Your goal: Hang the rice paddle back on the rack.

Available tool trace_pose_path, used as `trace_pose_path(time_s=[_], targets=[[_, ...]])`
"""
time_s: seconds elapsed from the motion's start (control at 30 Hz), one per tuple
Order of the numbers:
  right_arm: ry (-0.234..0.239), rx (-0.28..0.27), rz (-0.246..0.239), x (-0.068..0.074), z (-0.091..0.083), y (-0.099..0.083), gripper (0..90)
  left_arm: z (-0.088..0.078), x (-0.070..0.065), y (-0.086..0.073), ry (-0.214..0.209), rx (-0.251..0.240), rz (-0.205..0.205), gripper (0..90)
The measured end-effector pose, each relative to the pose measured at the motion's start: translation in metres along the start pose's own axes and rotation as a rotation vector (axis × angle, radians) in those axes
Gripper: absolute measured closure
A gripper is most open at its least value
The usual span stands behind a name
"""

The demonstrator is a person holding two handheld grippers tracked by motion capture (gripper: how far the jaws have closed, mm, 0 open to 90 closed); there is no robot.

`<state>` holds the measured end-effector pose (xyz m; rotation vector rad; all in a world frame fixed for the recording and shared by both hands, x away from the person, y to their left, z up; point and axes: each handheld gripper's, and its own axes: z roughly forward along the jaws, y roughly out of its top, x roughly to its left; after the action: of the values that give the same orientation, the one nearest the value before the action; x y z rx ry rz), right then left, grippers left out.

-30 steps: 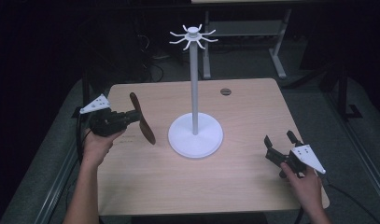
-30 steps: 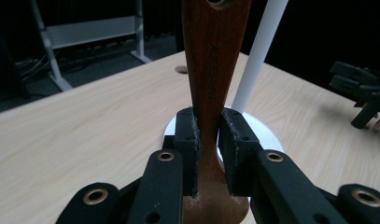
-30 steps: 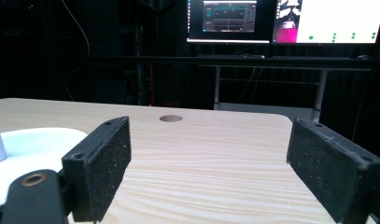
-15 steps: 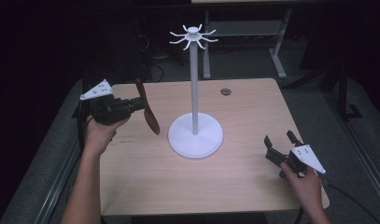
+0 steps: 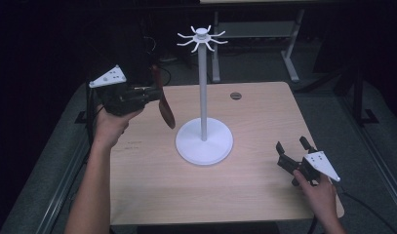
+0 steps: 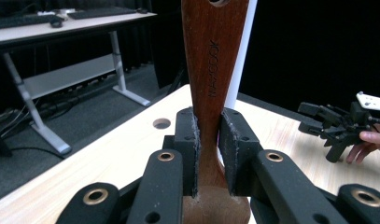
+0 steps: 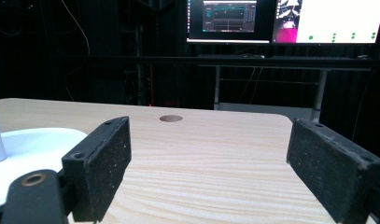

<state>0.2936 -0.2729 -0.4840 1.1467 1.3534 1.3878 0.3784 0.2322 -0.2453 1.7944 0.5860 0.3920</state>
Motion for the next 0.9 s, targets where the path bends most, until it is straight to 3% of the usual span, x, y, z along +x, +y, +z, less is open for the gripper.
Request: trace_pose_path(time_s=[0.6,0.9], targets=[[0.0,-0.001,0.0,0.0,0.0,0.0,13.1,0.013,-0.012,0.05,-0.028,-0.02,0.08,77.4],[0.0,-0.001,0.0,0.0,0.0,0.0,13.1,0.02,-0.015,0.063,-0.037,-0.023,0.095,77.4]])
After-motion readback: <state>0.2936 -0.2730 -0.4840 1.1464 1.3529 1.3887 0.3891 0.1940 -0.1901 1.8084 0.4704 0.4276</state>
